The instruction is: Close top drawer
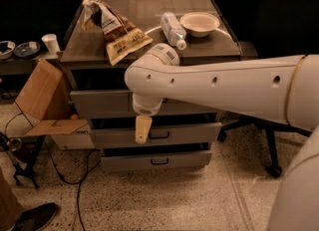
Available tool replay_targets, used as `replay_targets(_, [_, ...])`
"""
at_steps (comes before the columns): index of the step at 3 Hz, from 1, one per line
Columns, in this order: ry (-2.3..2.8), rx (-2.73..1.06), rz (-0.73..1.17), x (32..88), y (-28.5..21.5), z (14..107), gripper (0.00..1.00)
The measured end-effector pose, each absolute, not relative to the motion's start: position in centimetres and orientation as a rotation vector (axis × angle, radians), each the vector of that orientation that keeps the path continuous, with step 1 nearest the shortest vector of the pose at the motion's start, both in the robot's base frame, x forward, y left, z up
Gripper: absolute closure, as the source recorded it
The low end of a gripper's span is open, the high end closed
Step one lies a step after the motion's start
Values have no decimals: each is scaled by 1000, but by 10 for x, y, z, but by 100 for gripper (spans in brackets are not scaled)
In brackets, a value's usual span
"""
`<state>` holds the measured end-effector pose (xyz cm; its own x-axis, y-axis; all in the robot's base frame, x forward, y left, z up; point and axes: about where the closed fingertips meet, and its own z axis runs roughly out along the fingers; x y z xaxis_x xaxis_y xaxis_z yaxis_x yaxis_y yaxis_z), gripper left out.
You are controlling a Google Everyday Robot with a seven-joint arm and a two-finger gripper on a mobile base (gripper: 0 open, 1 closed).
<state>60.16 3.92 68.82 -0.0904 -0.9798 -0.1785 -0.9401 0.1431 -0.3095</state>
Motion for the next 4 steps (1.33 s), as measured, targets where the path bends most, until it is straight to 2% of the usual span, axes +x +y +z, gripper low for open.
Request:
replay_targets(1, [2080,-1848,-160,603,44,692,0])
replay_targets(2, [2070,-1827,-109,601,49,700,15])
replay_targets(4, [1911,-1904,28,575,115,728,62])
